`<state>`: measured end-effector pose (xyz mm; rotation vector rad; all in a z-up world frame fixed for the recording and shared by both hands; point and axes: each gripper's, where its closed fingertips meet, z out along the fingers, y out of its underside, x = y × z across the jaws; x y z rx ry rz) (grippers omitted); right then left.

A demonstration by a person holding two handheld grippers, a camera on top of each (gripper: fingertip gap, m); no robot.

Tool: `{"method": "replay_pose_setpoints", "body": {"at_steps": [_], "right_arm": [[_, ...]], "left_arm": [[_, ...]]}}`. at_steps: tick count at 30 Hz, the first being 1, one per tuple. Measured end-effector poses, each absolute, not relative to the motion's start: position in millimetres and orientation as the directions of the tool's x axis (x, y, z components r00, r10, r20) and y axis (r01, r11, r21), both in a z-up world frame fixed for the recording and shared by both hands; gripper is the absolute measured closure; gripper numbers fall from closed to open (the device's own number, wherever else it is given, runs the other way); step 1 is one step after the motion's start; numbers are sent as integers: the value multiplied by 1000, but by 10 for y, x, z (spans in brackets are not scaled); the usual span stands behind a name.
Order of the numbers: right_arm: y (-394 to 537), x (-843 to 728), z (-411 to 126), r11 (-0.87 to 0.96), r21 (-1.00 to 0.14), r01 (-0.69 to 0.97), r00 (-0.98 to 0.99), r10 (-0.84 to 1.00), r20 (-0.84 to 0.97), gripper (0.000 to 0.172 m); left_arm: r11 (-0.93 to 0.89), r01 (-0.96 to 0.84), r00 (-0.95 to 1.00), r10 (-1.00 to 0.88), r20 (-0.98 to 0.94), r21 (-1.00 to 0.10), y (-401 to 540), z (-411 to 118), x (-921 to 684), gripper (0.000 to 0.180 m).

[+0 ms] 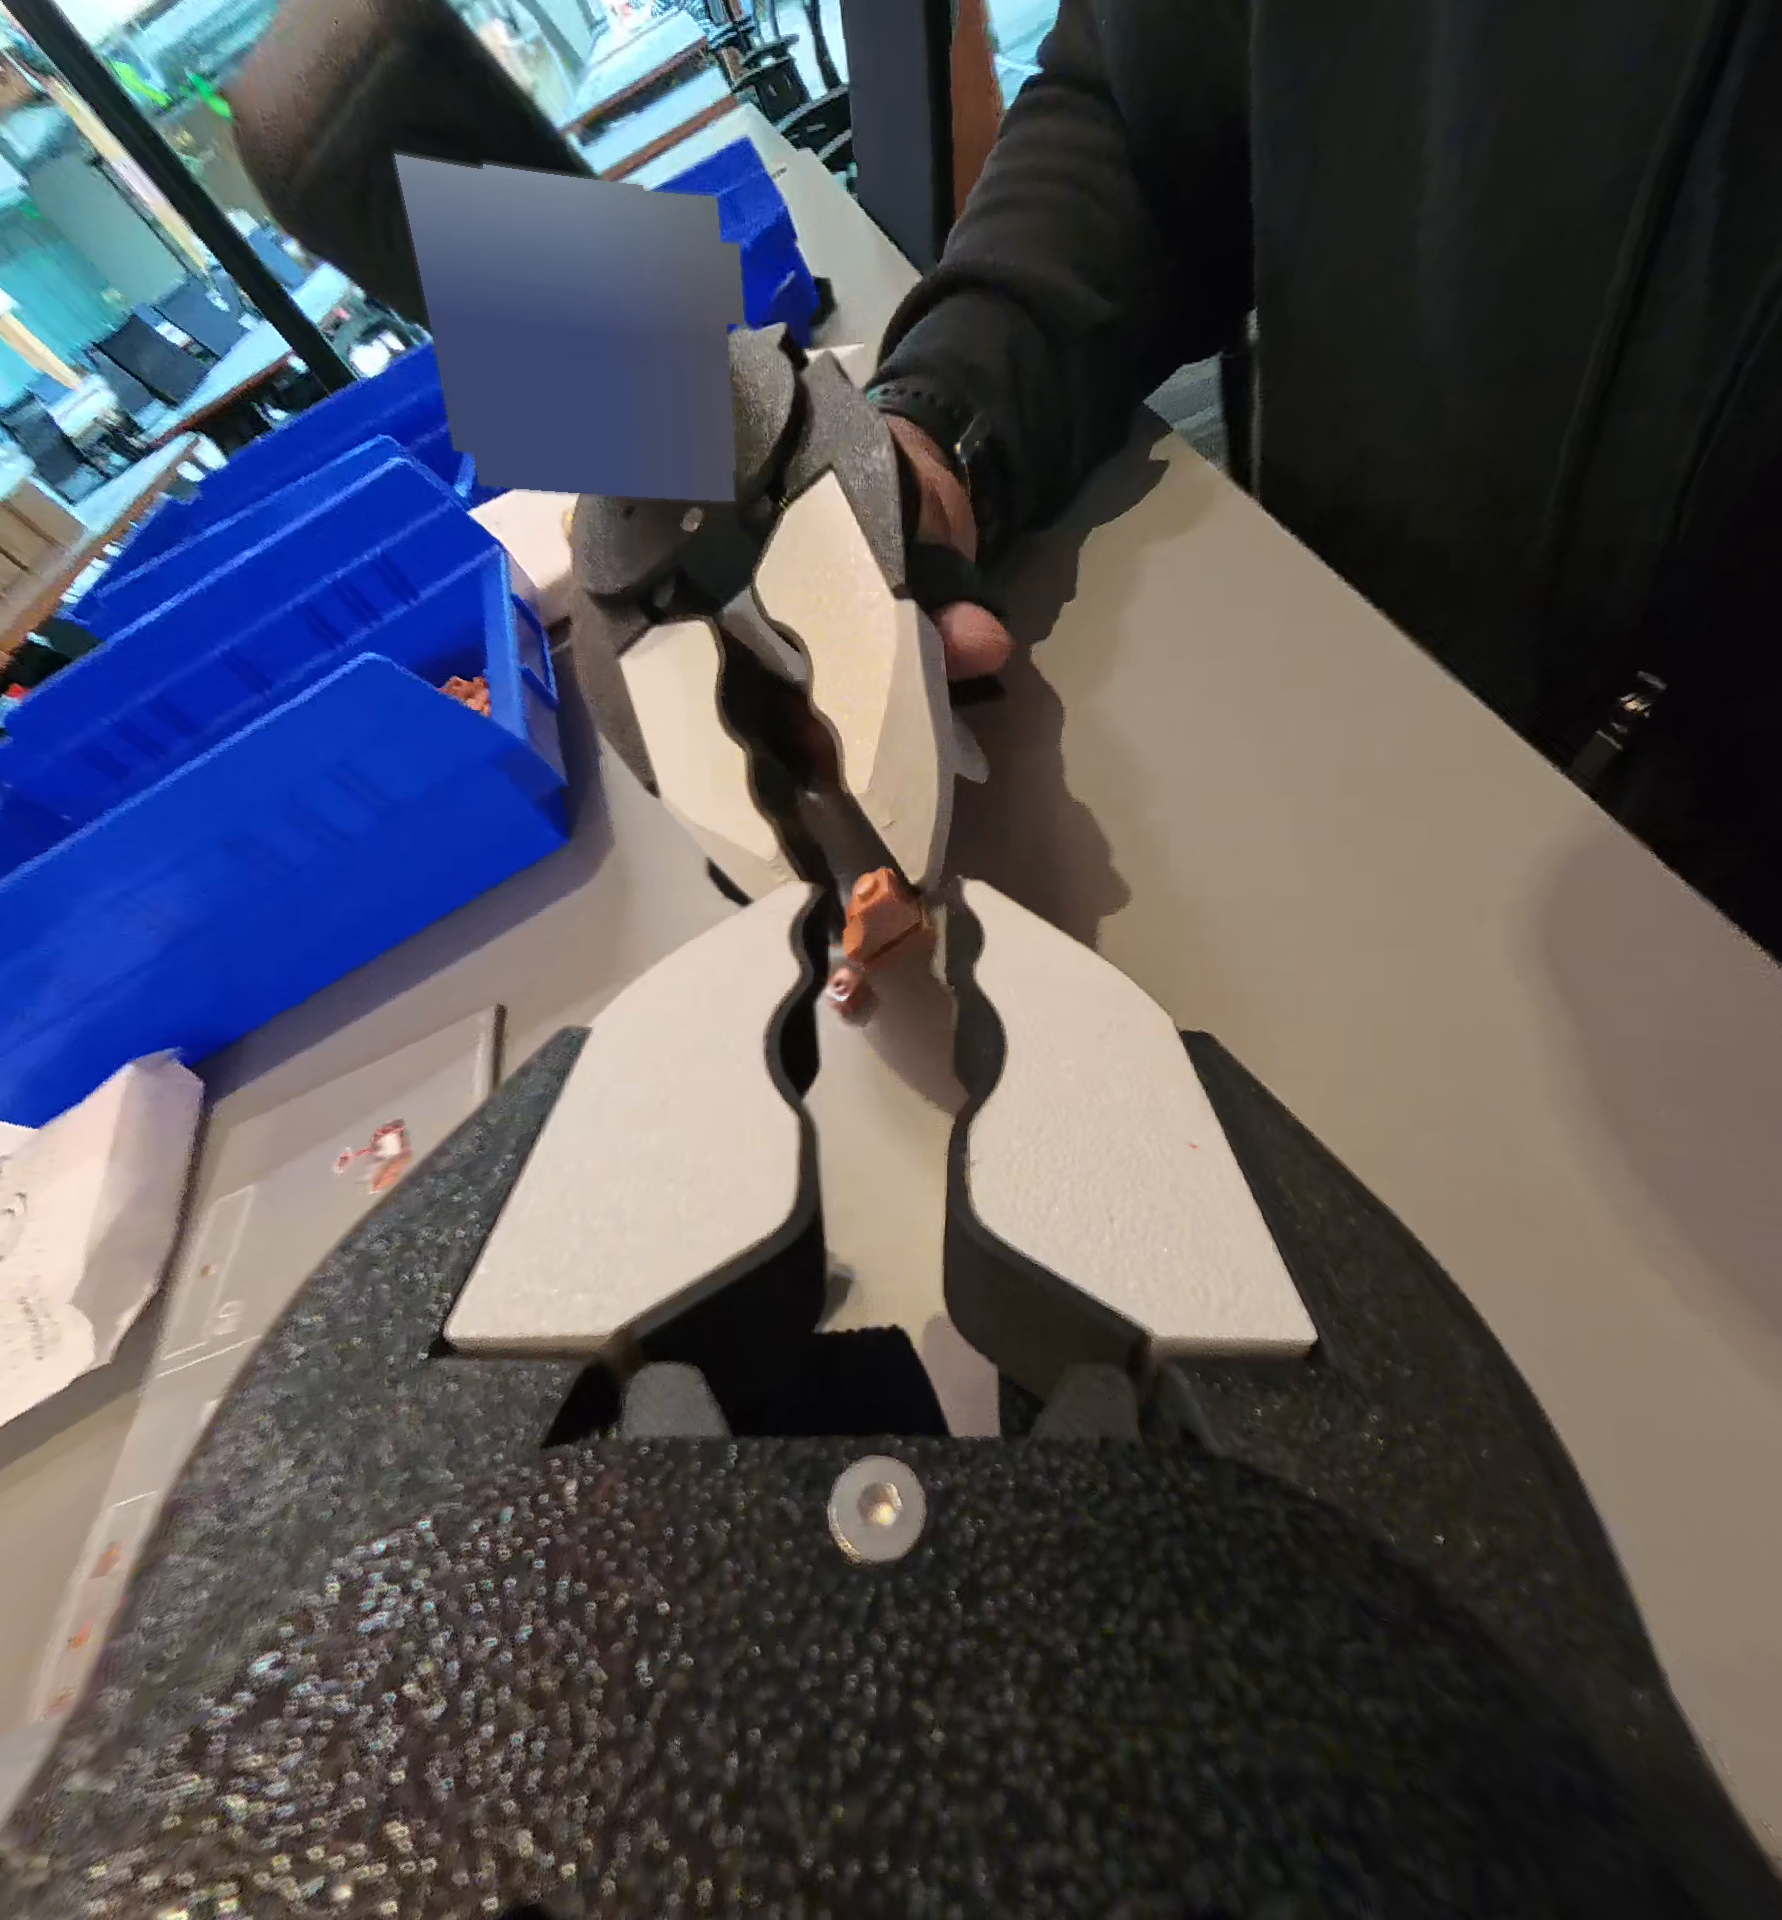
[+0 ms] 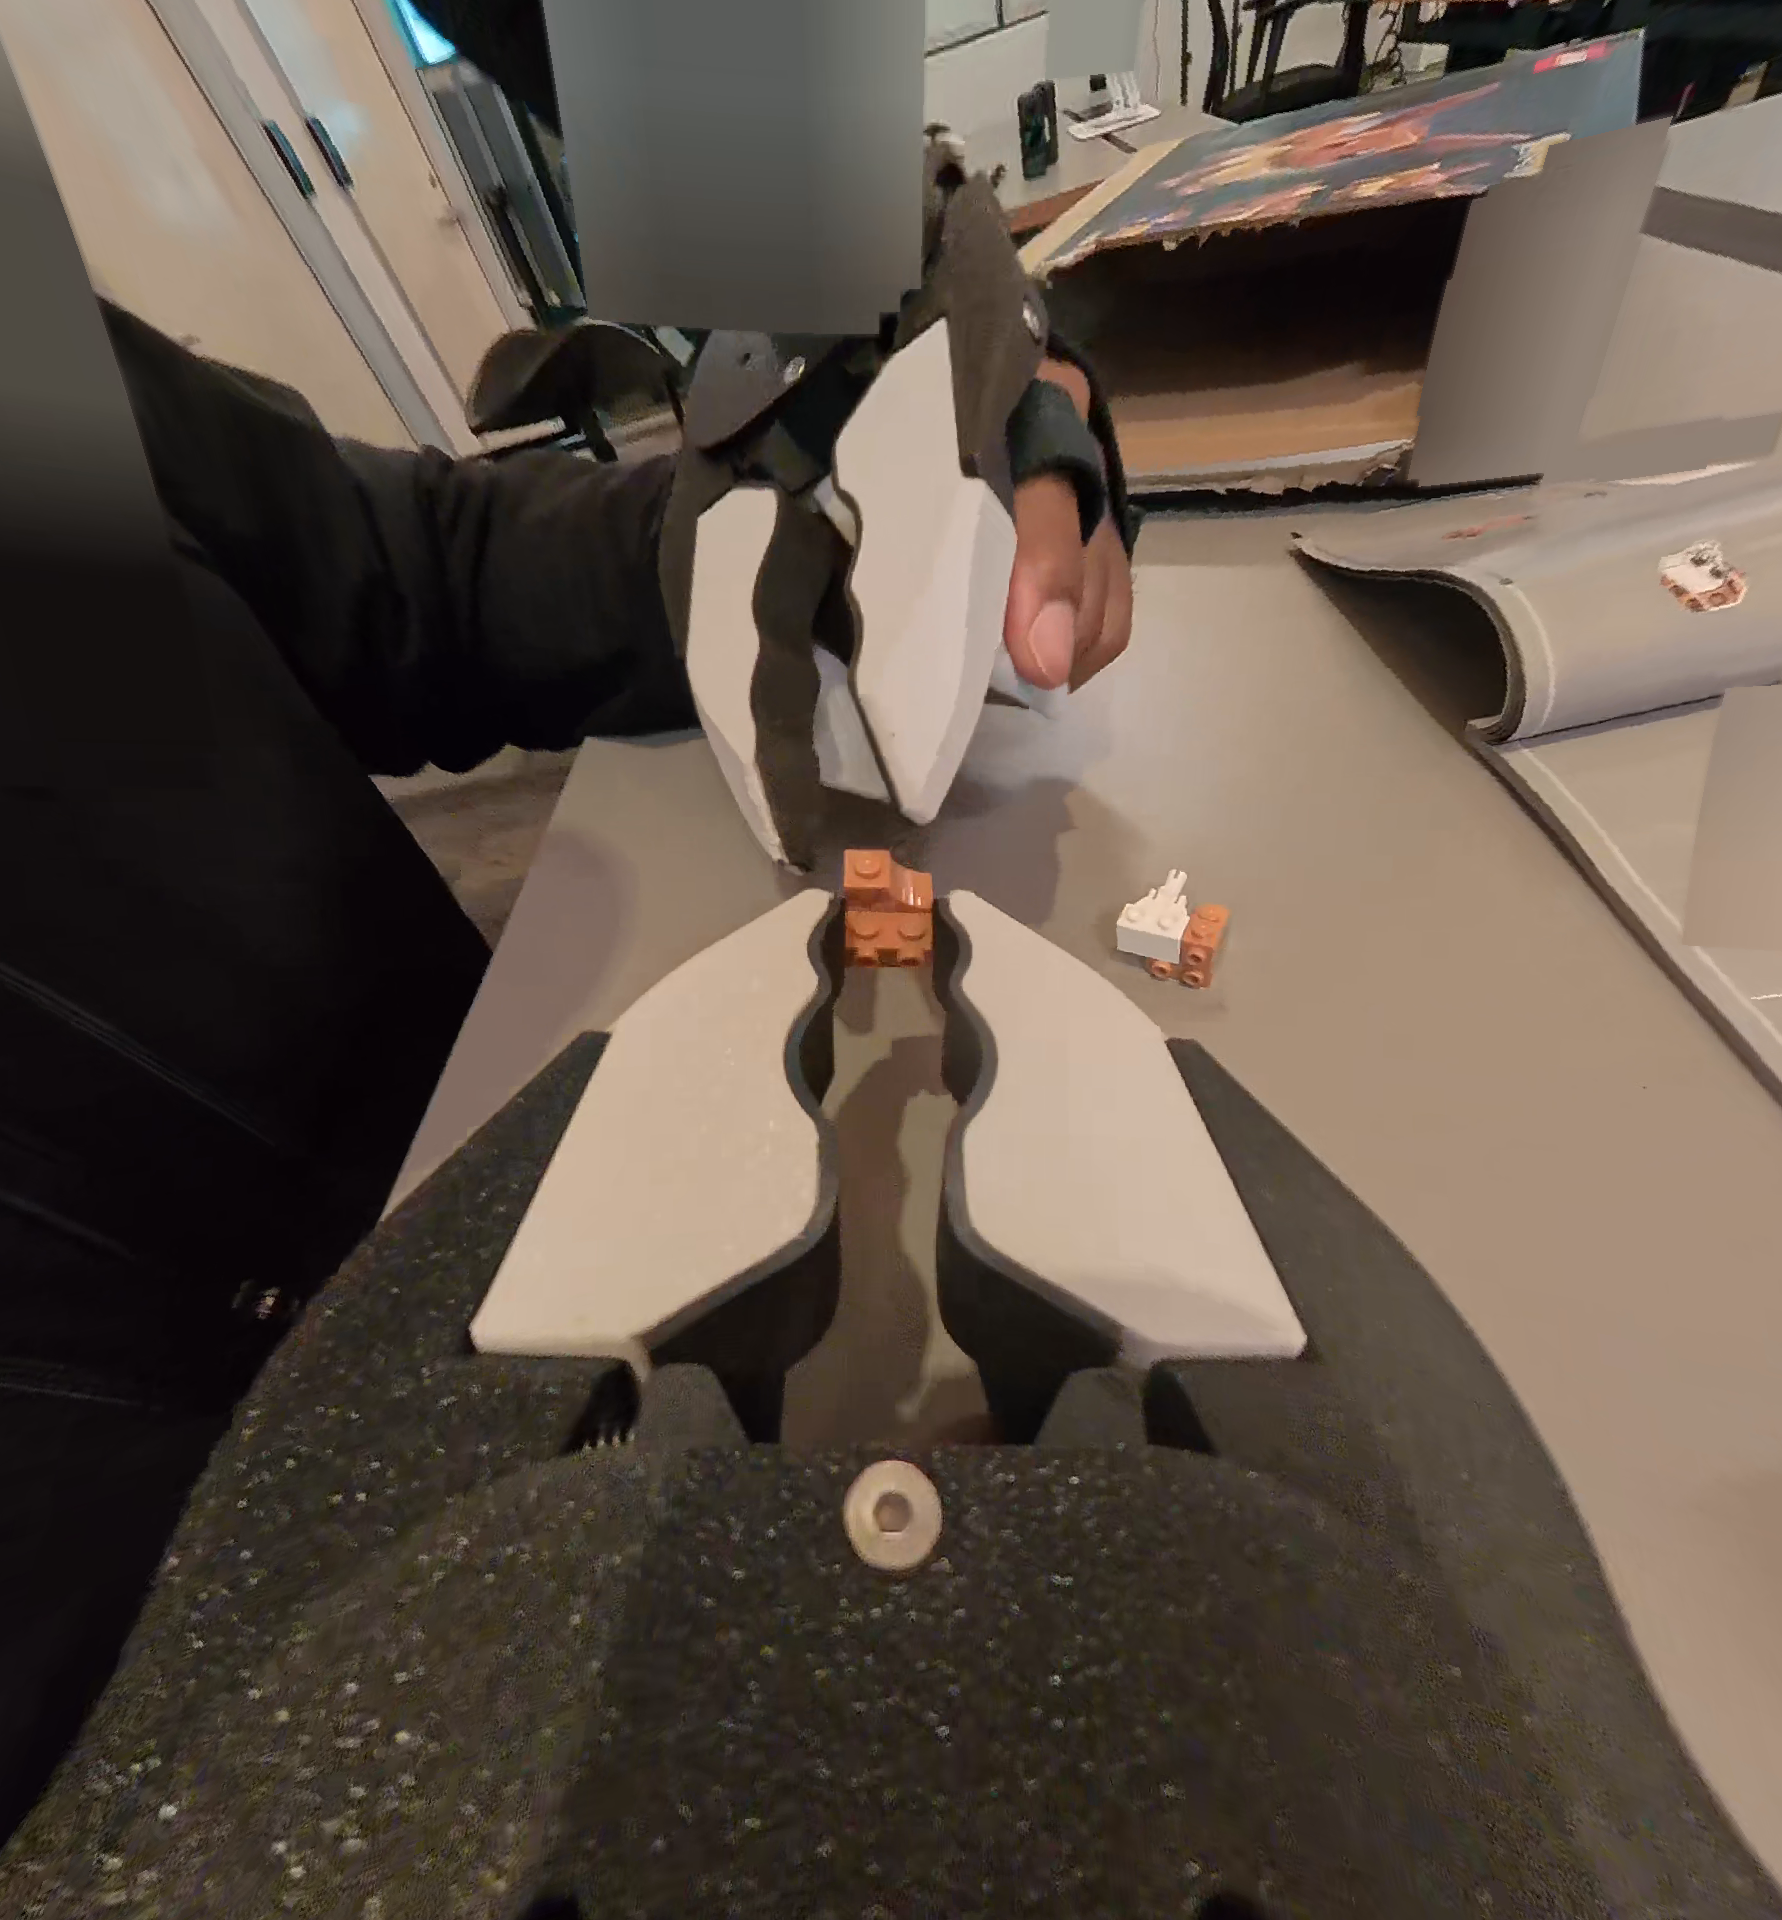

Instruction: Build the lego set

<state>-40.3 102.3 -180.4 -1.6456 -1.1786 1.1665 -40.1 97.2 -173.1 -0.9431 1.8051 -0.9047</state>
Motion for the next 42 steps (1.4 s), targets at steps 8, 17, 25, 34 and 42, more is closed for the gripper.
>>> {"method": "replay_pose_setpoints", "body": {"at_steps": [8,17,25,34,42], "right_arm": [[1056,-384,-1814,-404,-889,216,136,914,-382,156],[1056,-373,-1770,-487,-855,179,99,874,-476,156],[1042,-387,-1755,-517,-839,168,82,856,-511,156],[1039,-385,-1698,-524,-841,136,64,851,-521,156],[1031,-376,-1633,-509,-854,107,50,861,-507,156]], "left_arm": [[619,-175,-274,-778,-566,-766,999,-1752,-369,158],[737,-181,-246,-675,-696,-651,1027,-1811,-330,154],[790,-159,-189,-613,-767,-593,1028,-1755,-271,163],[760,-146,-173,-650,-740,-633,1026,-1699,-266,165],[777,-155,-138,-629,-765,-610,1024,-1640,-255,165]]}}
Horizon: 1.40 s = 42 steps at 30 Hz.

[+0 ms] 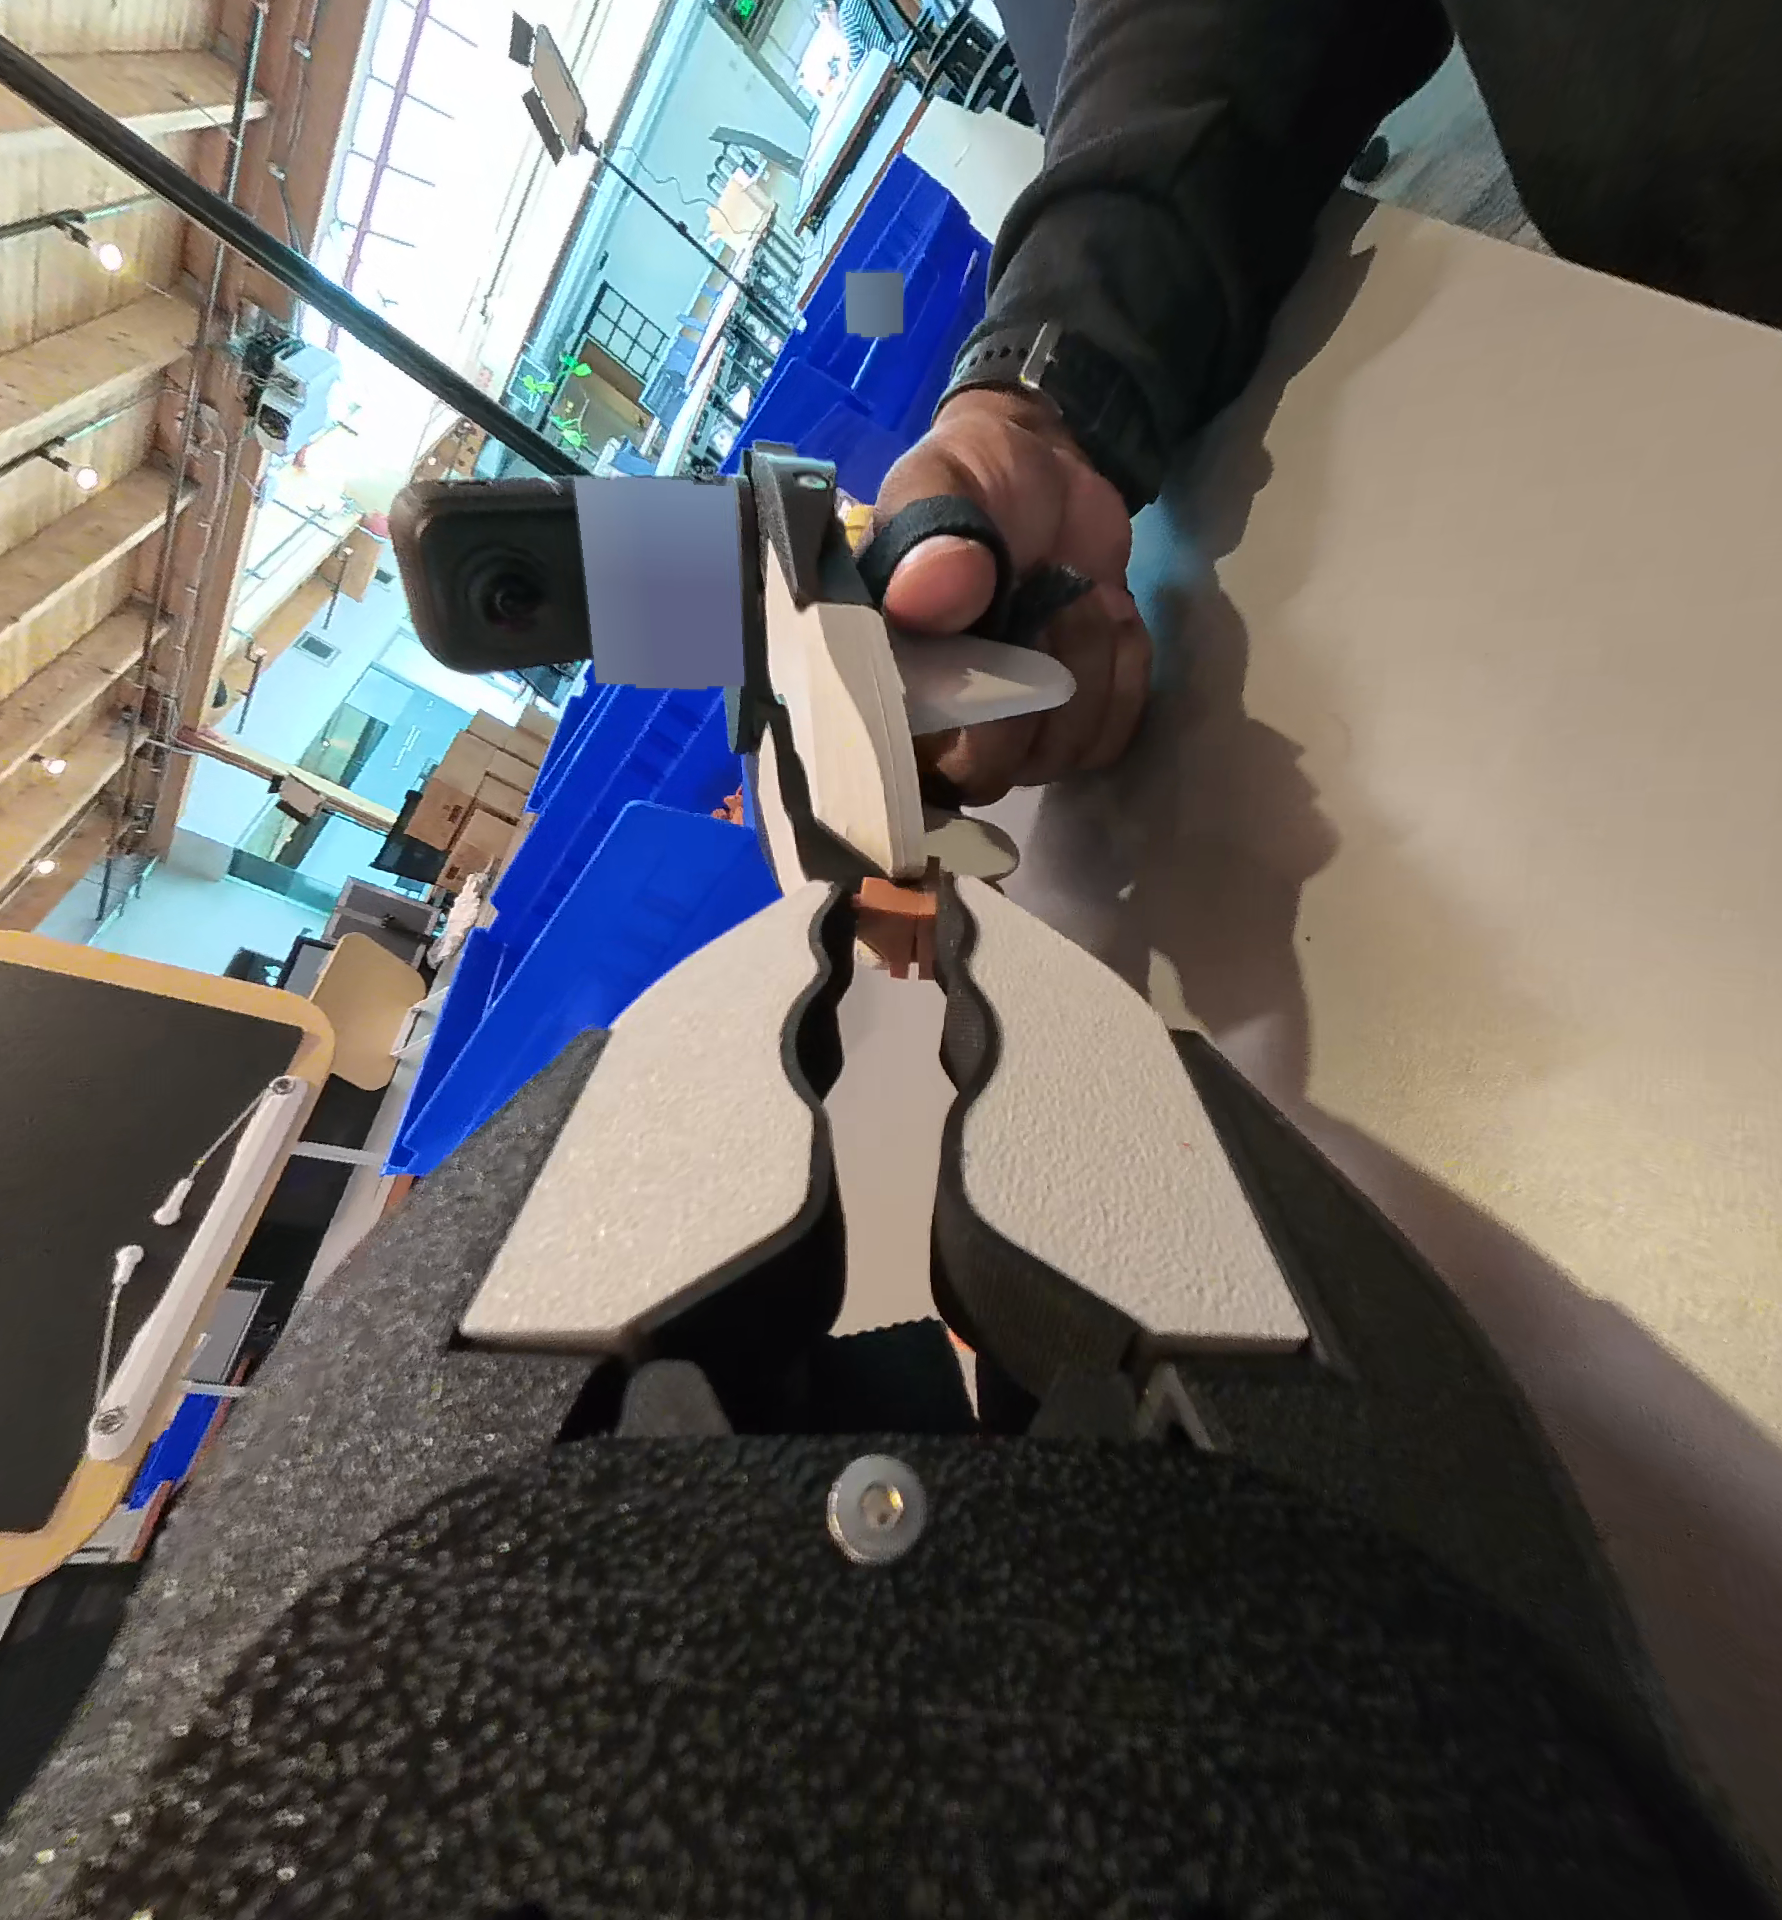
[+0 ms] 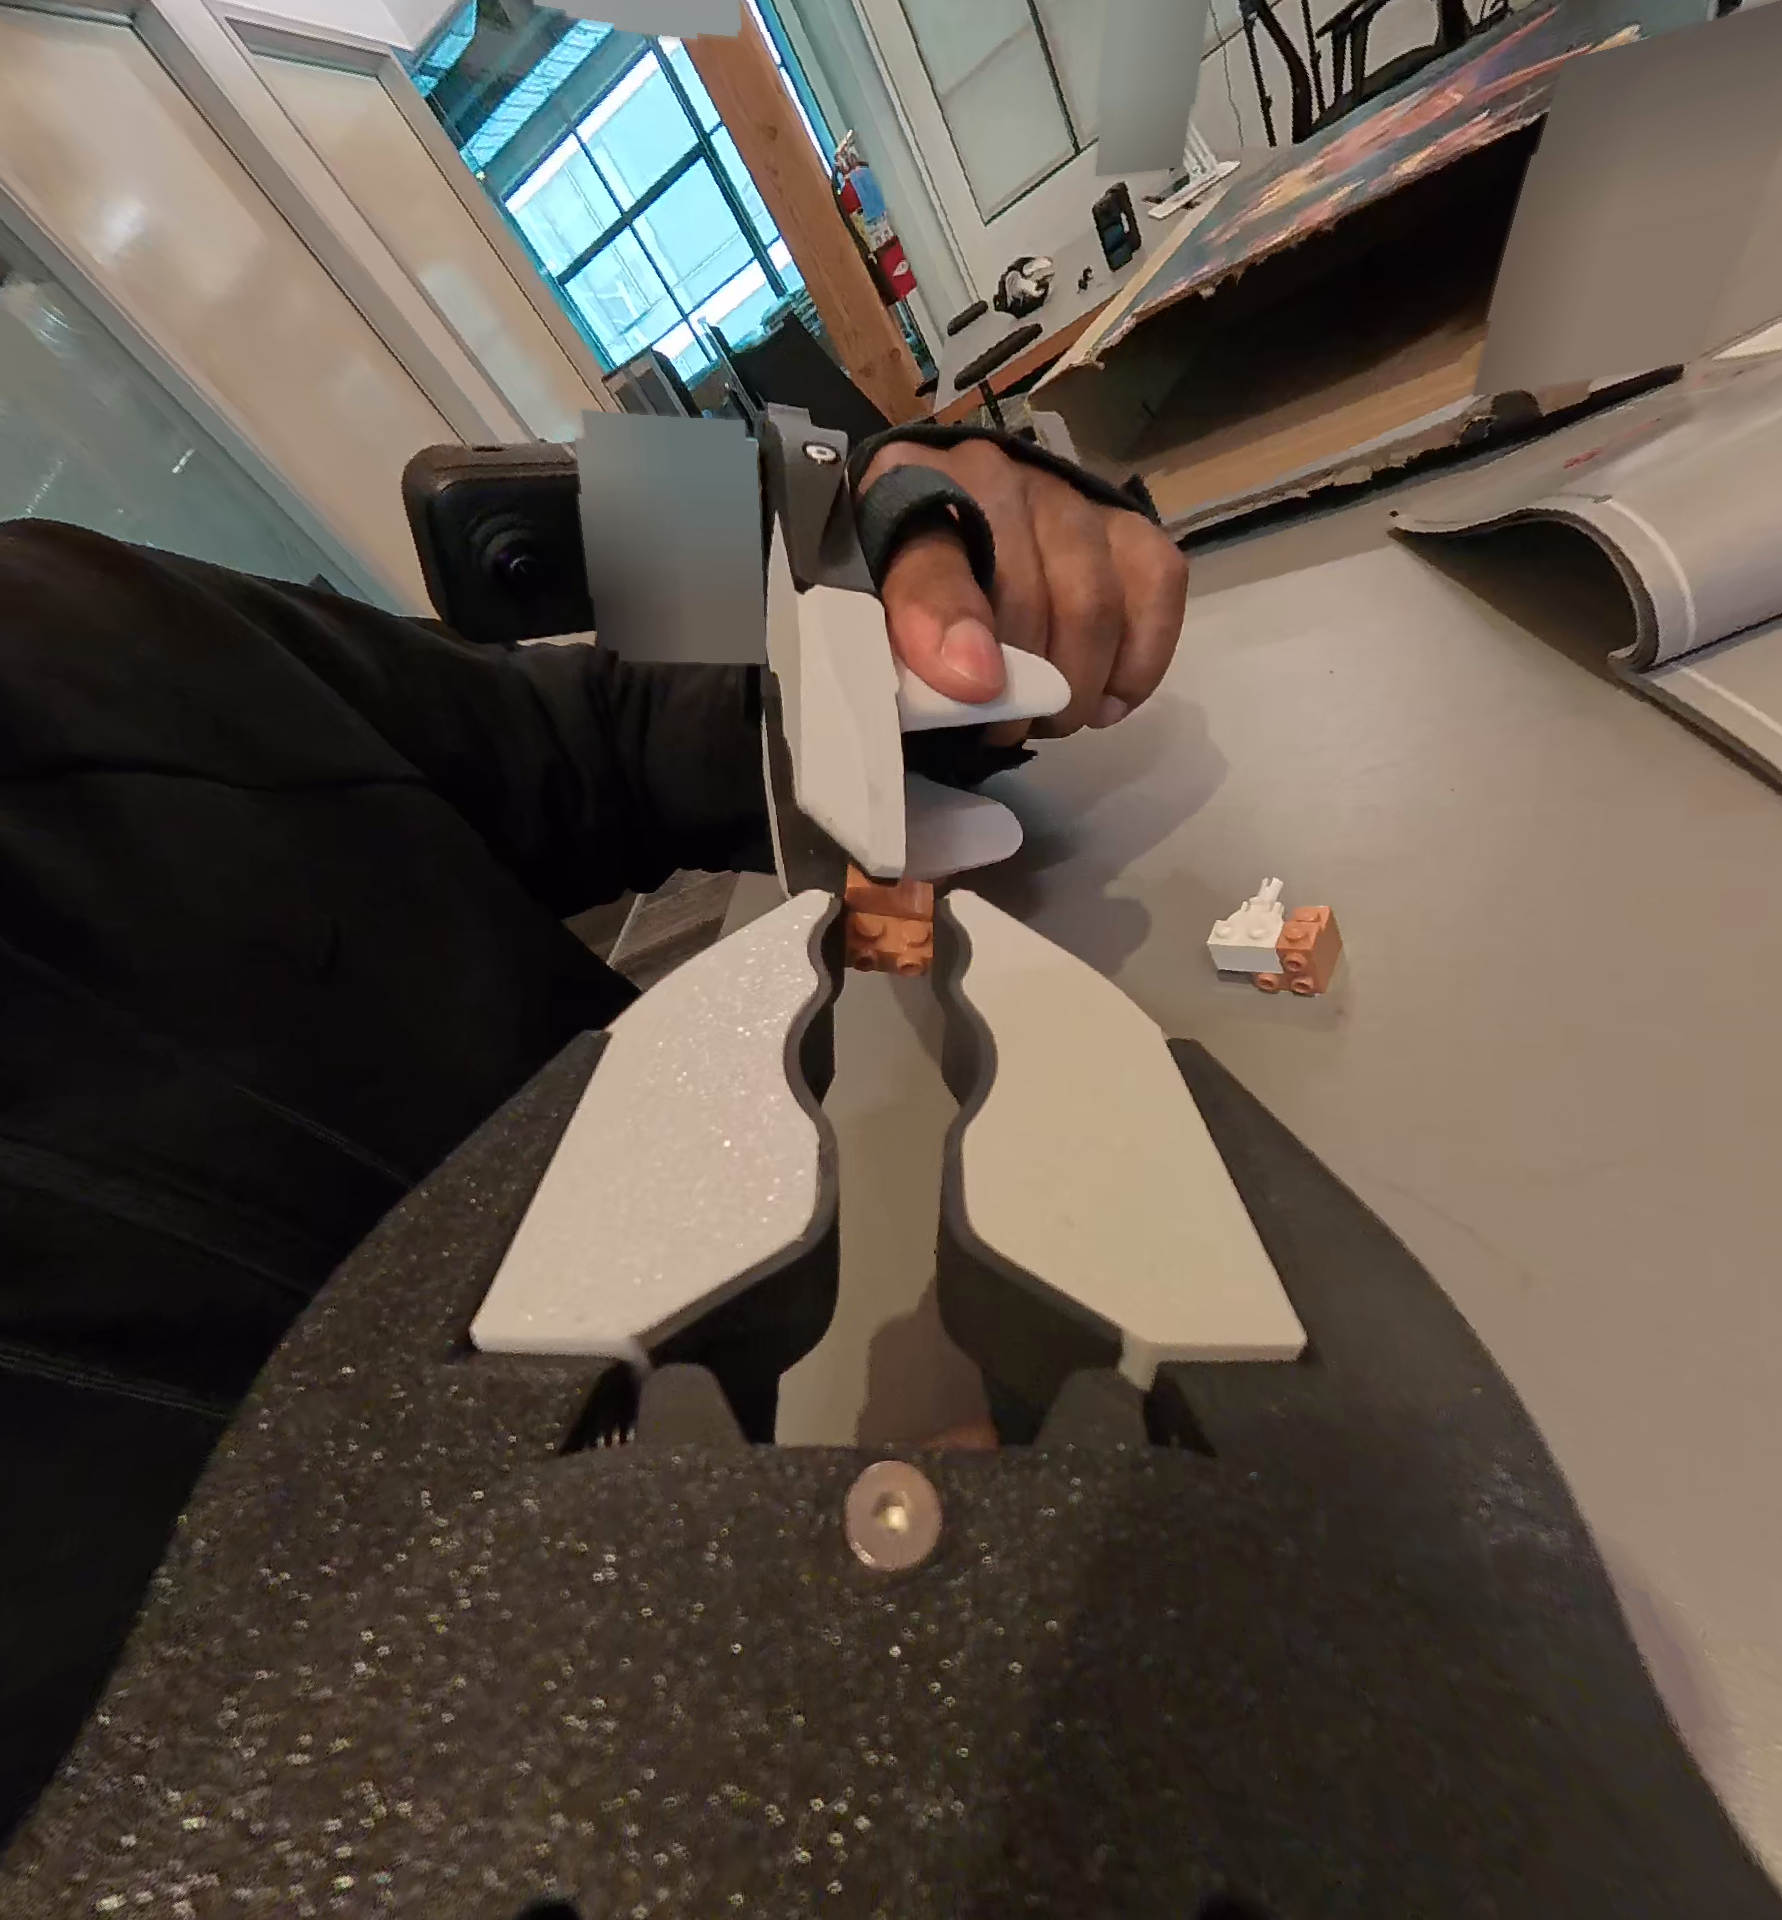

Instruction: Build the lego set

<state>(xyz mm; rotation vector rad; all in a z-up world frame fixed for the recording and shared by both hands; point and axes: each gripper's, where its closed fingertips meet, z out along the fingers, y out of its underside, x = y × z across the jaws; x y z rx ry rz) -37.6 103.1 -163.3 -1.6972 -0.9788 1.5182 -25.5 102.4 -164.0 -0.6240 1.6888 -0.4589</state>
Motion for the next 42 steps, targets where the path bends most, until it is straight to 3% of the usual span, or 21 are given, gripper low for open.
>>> {"method": "replay_pose_setpoints", "body": {"at_steps": [5,15,36,42], "right_arm": [[969,-409,-1639,-527,-841,118,16,848,-529,150],[986,-356,-1519,-457,-887,67,9,889,-457,156],[878,-392,-1520,-473,-878,72,-65,876,-478,155],[1034,-335,-1479,-471,-882,28,14,882,-471,155]], "left_arm": [[778,-137,-157,-628,-762,-613,964,-1633,-240,165],[738,-88,-81,-675,-734,-669,1012,-1551,-235,158],[715,-102,-170,-698,-696,-692,927,-1588,-267,173],[676,-107,-61,-736,-674,-729,1068,-1537,-213,171]]}}
